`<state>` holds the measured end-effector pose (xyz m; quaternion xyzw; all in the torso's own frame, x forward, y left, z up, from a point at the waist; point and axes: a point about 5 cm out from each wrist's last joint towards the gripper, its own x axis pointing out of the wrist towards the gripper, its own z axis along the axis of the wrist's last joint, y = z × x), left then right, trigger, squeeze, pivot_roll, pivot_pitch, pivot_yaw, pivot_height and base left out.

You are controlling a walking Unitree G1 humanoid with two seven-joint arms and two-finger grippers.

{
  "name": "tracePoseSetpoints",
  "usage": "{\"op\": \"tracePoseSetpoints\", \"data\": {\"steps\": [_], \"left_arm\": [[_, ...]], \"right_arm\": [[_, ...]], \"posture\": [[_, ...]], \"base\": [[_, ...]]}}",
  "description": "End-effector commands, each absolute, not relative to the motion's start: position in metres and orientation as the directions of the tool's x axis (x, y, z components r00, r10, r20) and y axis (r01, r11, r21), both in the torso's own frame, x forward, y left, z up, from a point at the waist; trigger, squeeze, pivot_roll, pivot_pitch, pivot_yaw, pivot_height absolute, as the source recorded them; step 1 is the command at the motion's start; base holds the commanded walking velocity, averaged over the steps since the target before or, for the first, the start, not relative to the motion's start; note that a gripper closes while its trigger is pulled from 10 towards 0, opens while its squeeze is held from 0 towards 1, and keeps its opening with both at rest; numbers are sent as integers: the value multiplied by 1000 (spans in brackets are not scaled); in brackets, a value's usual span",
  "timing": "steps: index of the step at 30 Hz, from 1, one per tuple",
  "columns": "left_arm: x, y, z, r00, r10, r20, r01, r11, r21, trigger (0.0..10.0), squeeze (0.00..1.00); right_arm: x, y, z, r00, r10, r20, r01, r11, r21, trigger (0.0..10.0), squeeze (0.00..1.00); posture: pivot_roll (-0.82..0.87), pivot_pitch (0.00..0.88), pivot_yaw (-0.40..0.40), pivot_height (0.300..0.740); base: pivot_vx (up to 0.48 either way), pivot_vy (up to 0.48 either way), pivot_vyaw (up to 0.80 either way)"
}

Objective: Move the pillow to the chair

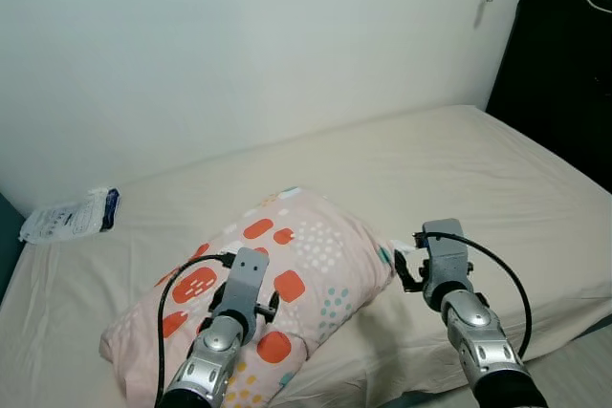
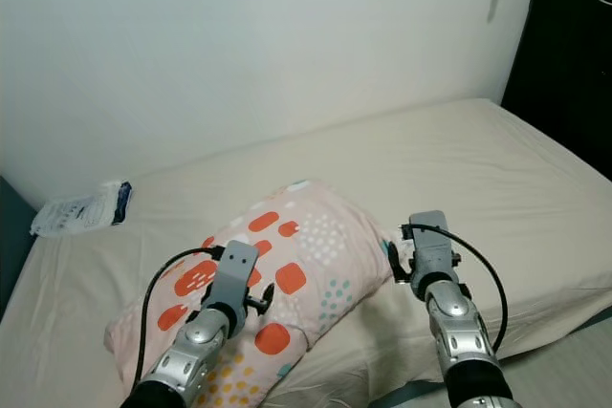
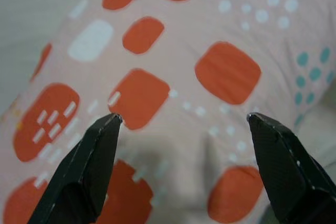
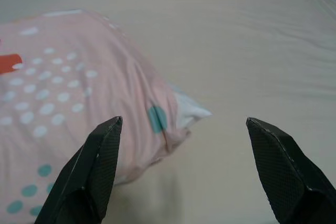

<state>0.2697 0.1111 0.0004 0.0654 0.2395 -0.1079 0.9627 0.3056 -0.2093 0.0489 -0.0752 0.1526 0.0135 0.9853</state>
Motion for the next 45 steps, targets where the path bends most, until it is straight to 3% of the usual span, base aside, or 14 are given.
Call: {"op": "tracePoseSetpoints", "data": {"steps": [1,4,6,8,9,12,16,23,25,31,40,45], "left_arm": [[258,117,-8,838,-177,-516,248,966,71,10000,0],[248,119,-12,825,-178,-536,252,965,67,10000,0],[248,119,-12,825,-178,-536,252,965,67,10000,0],[240,132,-11,836,-122,-535,192,978,76,10000,0],[237,137,-10,841,-100,-531,163,984,74,10000,0],[237,155,-2,872,-34,-488,87,992,86,10000,0],[241,174,12,922,52,-383,-17,995,94,10000,0],[257,172,22,950,80,-301,-62,996,69,10000,0],[273,163,29,959,94,-267,-79,995,66,10000,0],[301,150,42,966,63,-251,-47,996,70,10000,0],[325,145,64,981,53,-189,-54,999,1,10000,0],[321,145,69,986,25,-165,-19,999,39,10000,0]], "right_arm": [[311,-189,54,955,106,-276,-137,986,-95,10000,0],[310,-168,53,937,229,-264,-250,967,-50,10000,0],[310,-168,53,937,229,-264,-250,967,-50,10000,0],[312,-138,52,890,369,-269,-385,923,-8,10000,0],[313,-129,51,874,404,-271,-419,908,3,10000,0],[323,-114,57,866,424,-264,-435,900,16,10000,0],[342,-104,78,898,385,-214,-405,913,-55,10000,0],[354,-123,97,954,259,-151,-288,933,-218,10000,0],[355,-141,99,975,170,-142,-198,956,-217,10000,0],[360,-148,102,987,92,-133,-111,983,-144,10000,0],[366,-141,114,997,26,-68,-30,998,-62,10000,0],[358,-167,136,991,-126,49,119,986,119,10000,0]], "posture": [[-57,0,-24,740],[-14,0,-78,740],[-14,0,-78,740],[81,0,-167,740],[81,0,-167,740],[153,0,-229,740],[133,0,-222,740],[78,0,-166,740],[28,0,-105,740],[-9,0,-52,740],[-8,0,-40,740],[-19,0,-22,740]], "base": [[0,0,0],[0,0,0],[0,0,0],[0,0,0],[0,0,0],[0,0,0],[0,0,0],[0,0,0],[0,0,0],[0,0,0],[0,0,0],[0,0,0]]}}
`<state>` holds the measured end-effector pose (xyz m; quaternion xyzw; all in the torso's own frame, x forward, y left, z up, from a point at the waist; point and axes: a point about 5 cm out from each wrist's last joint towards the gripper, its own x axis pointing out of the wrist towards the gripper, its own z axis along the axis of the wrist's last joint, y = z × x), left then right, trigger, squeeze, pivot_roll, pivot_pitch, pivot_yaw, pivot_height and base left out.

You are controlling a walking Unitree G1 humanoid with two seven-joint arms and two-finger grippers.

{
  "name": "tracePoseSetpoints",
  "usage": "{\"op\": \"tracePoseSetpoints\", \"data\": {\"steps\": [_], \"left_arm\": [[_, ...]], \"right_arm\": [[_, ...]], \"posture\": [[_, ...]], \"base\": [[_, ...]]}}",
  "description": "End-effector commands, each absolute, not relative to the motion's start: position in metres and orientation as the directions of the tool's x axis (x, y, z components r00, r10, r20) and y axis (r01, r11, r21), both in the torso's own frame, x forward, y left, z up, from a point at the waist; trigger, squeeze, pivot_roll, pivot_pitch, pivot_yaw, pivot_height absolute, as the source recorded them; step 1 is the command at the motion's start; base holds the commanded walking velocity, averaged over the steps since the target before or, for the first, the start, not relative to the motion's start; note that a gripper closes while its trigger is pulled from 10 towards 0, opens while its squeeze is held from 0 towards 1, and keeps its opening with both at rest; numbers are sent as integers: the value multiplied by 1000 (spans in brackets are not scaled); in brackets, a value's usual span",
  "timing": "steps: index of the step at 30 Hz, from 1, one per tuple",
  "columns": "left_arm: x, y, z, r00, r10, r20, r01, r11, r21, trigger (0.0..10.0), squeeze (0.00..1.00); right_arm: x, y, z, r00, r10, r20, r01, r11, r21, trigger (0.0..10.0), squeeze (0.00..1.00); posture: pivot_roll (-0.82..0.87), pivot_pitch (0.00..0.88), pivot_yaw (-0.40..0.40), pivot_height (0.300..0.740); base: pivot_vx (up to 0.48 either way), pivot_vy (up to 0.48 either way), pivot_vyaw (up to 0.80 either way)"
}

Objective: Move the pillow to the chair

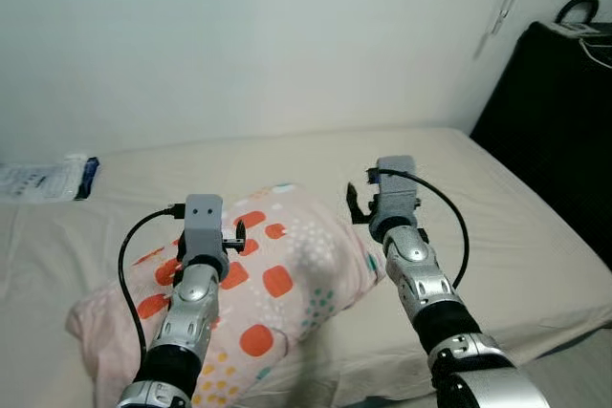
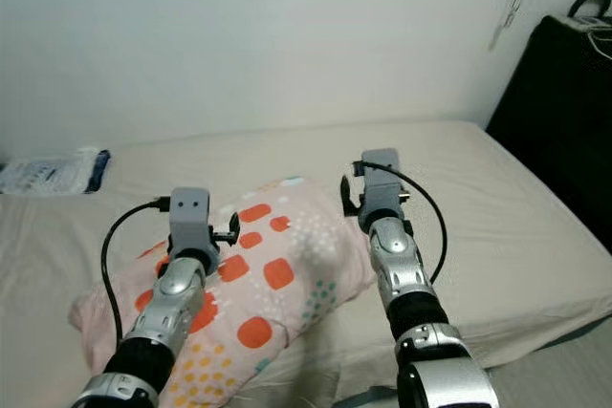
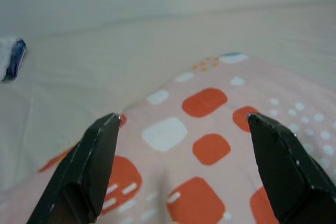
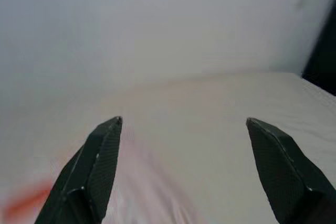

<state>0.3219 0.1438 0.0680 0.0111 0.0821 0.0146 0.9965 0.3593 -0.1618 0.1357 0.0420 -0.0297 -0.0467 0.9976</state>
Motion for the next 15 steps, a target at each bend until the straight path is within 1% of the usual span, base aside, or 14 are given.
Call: {"op": "tracePoseSetpoints", "data": {"steps": [1,2,3,4,7,8,13,15], "left_arm": [[319,147,68,986,27,-162,-25,1000,16,10000,0],[319,147,68,986,27,-162,-25,1000,16,10000,0],[319,147,64,983,24,-182,-22,1000,14,10000,0],[319,145,62,980,7,-197,-6,1000,9,10000,0],[318,143,60,977,-12,-211,13,1000,3,10000,0],[320,139,62,980,-38,-193,42,999,16,10000,0],[321,136,64,982,-64,-178,70,997,28,10000,0],[317,138,64,983,-64,-173,71,997,30,10000,0]], "right_arm": [[353,-172,137,994,-106,42,100,987,125,10000,0],[353,-172,137,994,-106,42,100,987,125,10000,0],[349,-169,131,999,-37,-7,37,997,62,10000,0],[347,-167,129,1000,-6,-10,6,999,38,10000,0],[344,-165,128,1000,22,-5,-22,1000,19,10000,0],[341,-162,128,999,49,4,-49,999,21,10000,0],[339,-161,128,998,55,17,-56,998,21,10000,0],[331,-162,126,999,39,13,-39,998,51,10000,0]], "posture": [[-25,0,-16,740],[-25,0,-16,740],[-32,0,-9,740],[-35,0,-8,740],[-35,0,-8,740],[-35,0,-7,740],[-35,0,-7,740],[-27,0,-5,740]], "base": [[0,0,0],[0,0,0],[0,0,0],[0,0,0],[0,0,0],[0,0,0],[0,0,0],[0,0,0]]}}
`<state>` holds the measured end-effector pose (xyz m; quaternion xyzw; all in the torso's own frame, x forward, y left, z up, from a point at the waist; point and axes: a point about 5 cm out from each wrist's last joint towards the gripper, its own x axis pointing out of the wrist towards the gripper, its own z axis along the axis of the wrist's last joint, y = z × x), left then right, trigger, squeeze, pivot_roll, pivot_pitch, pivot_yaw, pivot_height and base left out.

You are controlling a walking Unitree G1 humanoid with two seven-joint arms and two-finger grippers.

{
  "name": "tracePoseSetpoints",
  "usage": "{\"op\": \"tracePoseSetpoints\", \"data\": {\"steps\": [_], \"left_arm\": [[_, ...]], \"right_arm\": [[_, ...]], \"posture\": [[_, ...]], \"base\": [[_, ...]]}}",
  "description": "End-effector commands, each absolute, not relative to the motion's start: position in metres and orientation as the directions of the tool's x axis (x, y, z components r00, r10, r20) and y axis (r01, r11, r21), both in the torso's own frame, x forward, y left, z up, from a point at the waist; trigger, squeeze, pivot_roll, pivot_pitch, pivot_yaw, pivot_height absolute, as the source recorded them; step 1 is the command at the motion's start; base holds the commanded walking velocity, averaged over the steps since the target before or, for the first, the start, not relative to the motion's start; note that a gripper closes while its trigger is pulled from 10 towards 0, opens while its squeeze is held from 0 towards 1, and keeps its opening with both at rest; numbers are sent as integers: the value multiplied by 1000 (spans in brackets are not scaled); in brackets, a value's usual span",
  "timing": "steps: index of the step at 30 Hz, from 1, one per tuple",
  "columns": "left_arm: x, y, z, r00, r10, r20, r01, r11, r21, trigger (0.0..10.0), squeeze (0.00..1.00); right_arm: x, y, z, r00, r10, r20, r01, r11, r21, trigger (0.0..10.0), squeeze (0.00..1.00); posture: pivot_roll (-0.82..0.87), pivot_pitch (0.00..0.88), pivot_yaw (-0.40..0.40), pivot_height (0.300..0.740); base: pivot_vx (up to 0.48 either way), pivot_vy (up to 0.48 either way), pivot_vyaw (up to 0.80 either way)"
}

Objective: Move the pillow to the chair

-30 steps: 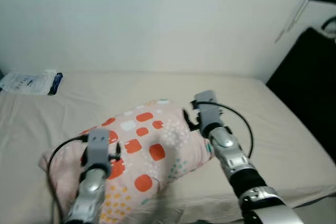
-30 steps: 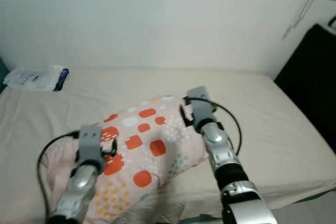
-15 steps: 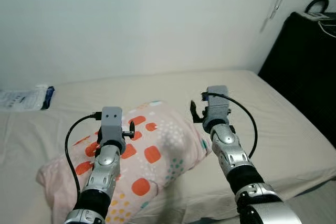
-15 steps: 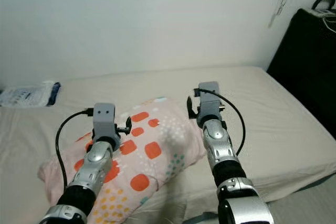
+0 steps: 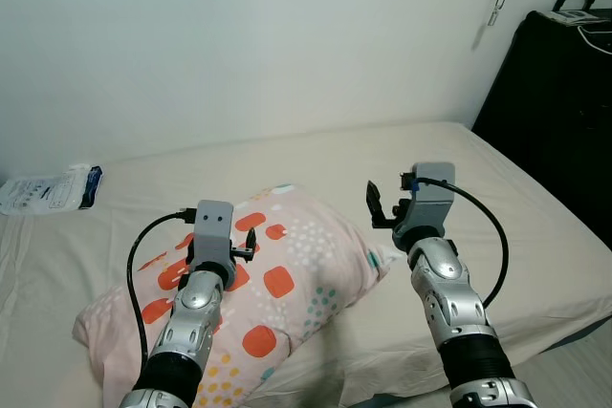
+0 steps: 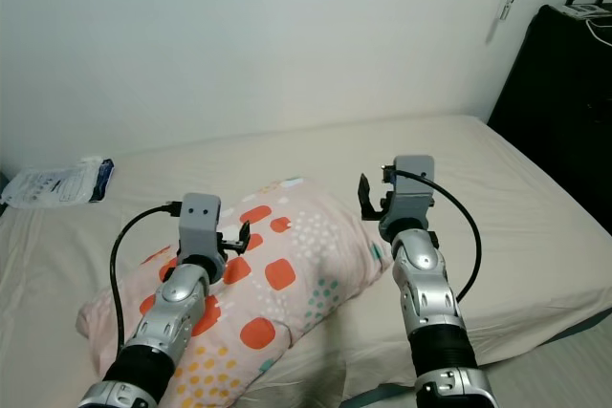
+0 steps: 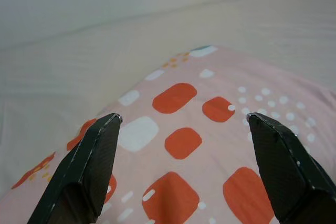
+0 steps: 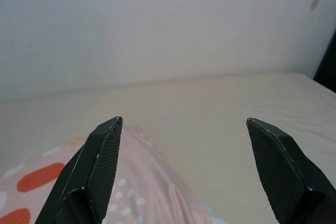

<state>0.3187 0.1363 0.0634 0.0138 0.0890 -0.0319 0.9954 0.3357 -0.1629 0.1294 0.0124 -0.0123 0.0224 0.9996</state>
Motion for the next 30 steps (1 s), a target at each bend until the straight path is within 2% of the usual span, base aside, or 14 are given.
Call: {"op": "tracePoseSetpoints", "data": {"steps": [1,6,10,12,16,17,21,23,24,26,30], "left_arm": [[315,139,64,983,-66,-169,73,997,35,10000,0],[311,146,68,990,-20,-137,28,998,55,10000,0],[312,153,63,986,68,-152,-63,997,40,10000,0],[316,154,64,984,111,-140,-104,993,55,10000,0],[318,152,65,982,130,-134,-122,990,70,10000,0],[319,151,66,981,140,-135,-130,989,76,10000,0],[321,151,68,982,142,-127,-132,988,79,10000,0],[320,150,68,984,130,-123,-120,990,80,10000,0],[320,150,68,984,130,-123,-120,990,80,10000,0],[314,145,60,986,98,-138,-85,992,97,10000,0],[309,144,55,986,99,-137,-80,987,138,10000,0]], "right_arm": [[326,-162,127,999,35,15,-36,997,63,10000,0],[309,-160,130,995,50,83,-54,997,53,10000,0],[294,-163,111,996,82,42,-83,997,8,10000,0],[287,-172,99,998,62,19,-61,998,-34,10000,0],[280,-178,98,998,46,38,-43,997,-67,10000,0],[271,-180,101,996,43,78,-38,997,-67,10000,0],[257,-181,99,995,60,75,-56,997,-50,10000,0],[250,-179,76,995,69,-66,-72,996,-48,10000,0],[250,-179,76,995,69,-66,-72,996,-48,10000,0],[249,-182,49,979,28,-203,-40,998,-57,10000,0],[253,-186,41,972,-31,-231,34,999,6,10000,0]], "posture": [[-27,0,-5,740],[-22,0,-4,740],[-31,0,-1,740],[-35,0,-7,740],[-31,0,-10,740],[-31,0,-12,740],[-39,0,-9,740],[-54,0,-2,740],[-54,0,-2,740],[-41,0,-6,740],[-22,0,-24,740]], "base": [[0,0,0],[0,0,0],[0,0,0],[0,0,0],[0,0,0],[0,0,0],[0,0,0],[0,0,0],[0,0,0],[0,0,0],[0,0,0]]}}
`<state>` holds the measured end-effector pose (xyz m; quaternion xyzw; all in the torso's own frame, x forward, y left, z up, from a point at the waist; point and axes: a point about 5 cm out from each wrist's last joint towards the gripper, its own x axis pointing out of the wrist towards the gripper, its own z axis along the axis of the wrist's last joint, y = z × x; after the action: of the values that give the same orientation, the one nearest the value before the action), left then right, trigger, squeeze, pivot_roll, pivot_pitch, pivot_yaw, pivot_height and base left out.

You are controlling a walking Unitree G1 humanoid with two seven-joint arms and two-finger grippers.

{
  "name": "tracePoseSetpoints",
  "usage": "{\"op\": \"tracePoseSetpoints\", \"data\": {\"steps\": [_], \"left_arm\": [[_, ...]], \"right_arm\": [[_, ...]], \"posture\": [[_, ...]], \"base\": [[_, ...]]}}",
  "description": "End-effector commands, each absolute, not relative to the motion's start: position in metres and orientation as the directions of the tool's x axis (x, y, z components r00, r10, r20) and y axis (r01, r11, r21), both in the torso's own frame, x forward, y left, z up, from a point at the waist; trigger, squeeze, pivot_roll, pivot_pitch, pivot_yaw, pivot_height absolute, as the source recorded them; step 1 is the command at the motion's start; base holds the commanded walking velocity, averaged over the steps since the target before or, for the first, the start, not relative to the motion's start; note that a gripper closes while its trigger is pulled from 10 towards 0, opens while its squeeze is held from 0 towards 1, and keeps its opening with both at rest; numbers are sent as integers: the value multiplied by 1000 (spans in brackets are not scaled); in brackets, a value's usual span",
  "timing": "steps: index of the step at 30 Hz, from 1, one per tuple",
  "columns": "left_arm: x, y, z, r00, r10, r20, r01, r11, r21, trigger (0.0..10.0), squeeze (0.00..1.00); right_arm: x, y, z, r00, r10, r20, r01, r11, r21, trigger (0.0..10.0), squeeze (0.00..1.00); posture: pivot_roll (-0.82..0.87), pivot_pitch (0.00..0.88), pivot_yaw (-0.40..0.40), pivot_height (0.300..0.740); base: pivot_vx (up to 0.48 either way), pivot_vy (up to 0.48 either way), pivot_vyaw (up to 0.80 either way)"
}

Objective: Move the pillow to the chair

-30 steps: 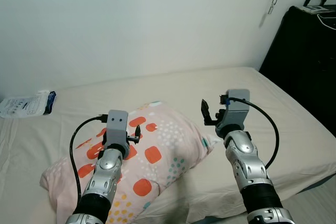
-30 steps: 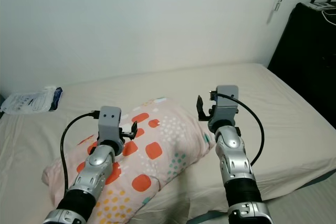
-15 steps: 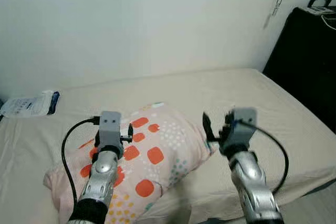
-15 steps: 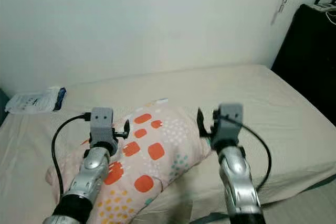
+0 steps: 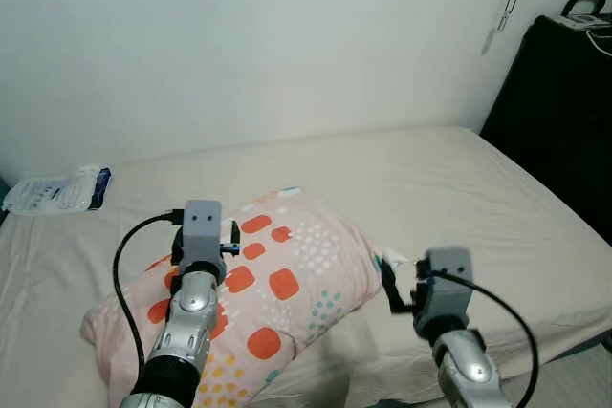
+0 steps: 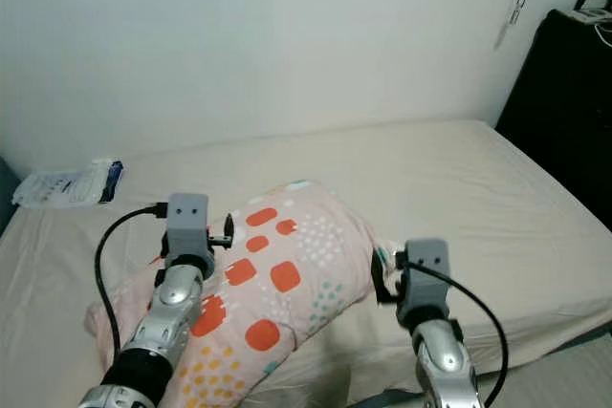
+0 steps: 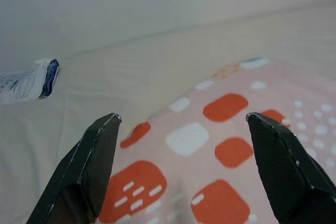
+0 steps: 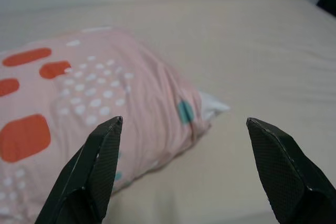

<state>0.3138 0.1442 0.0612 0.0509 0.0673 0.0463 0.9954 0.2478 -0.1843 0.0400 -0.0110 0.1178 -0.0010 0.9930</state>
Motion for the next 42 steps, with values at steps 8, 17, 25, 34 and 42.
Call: {"op": "tracePoseSetpoints", "data": {"steps": [8,17,25,34,42], "left_arm": [[300,159,45,976,159,-152,-137,980,146,10000,0],[286,175,25,962,134,-237,-101,984,145,10000,0],[282,170,20,964,27,-266,11,990,143,10000,0],[283,184,22,964,54,-261,-22,992,127,10000,0],[282,190,20,957,69,-282,-40,993,109,10000,0]], "right_arm": [[268,-178,43,979,-9,-205,11,1000,7,10000,0],[277,-180,40,976,-29,-218,30,1000,3,10000,0],[280,-168,34,973,3,-233,-1,1000,11,10000,0],[288,-156,35,974,48,-220,-38,998,49,10000,0],[293,-148,31,966,65,-250,-56,998,43,10000,0]], "posture": [[-6,0,-40,740],[12,0,-36,740],[47,0,-48,740],[84,0,-55,740],[102,0,-68,740]], "base": [[0,0,0],[0,0,0],[0,0,0],[0,0,0],[0,0,0]]}}
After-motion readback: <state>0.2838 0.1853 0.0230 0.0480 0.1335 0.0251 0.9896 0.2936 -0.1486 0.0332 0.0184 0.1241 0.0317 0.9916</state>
